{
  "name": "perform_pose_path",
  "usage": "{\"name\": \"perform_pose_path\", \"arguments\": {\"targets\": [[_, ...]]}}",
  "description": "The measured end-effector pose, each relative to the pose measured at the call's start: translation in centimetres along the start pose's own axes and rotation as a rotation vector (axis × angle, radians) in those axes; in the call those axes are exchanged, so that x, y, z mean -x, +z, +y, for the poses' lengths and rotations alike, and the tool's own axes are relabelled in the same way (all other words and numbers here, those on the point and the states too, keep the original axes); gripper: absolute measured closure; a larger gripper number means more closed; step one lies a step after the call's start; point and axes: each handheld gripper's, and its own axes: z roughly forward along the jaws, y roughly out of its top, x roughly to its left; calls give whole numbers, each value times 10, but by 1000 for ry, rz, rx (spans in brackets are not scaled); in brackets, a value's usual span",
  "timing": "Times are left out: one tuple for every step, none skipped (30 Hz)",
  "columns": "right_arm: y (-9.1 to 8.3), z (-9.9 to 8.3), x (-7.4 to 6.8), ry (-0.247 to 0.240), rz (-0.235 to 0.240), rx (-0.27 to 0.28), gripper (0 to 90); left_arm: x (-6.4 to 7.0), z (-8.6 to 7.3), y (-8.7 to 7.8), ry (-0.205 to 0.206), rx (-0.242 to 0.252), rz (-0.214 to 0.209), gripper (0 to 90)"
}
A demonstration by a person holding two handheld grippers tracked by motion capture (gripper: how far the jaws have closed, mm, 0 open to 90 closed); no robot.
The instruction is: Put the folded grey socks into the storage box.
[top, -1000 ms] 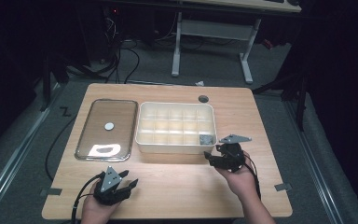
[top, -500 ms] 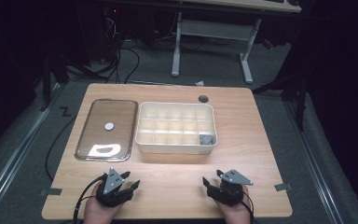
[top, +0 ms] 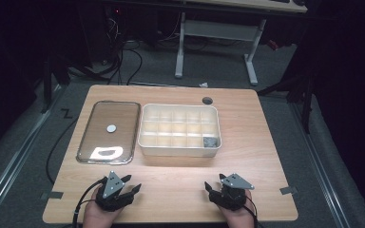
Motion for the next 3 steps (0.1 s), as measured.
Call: {"name": "perform_pose_path", "arguments": {"targets": [[0,0,1,-1,-2,0,349,0,0,0,-2,2,0,490],[0,-1,1,7,-4,-3,351,0,0,-1,-2,1,0,491],[1,-1,2,7,-6,-4,351,0,0,-1,-1,1,-1,491]]}}
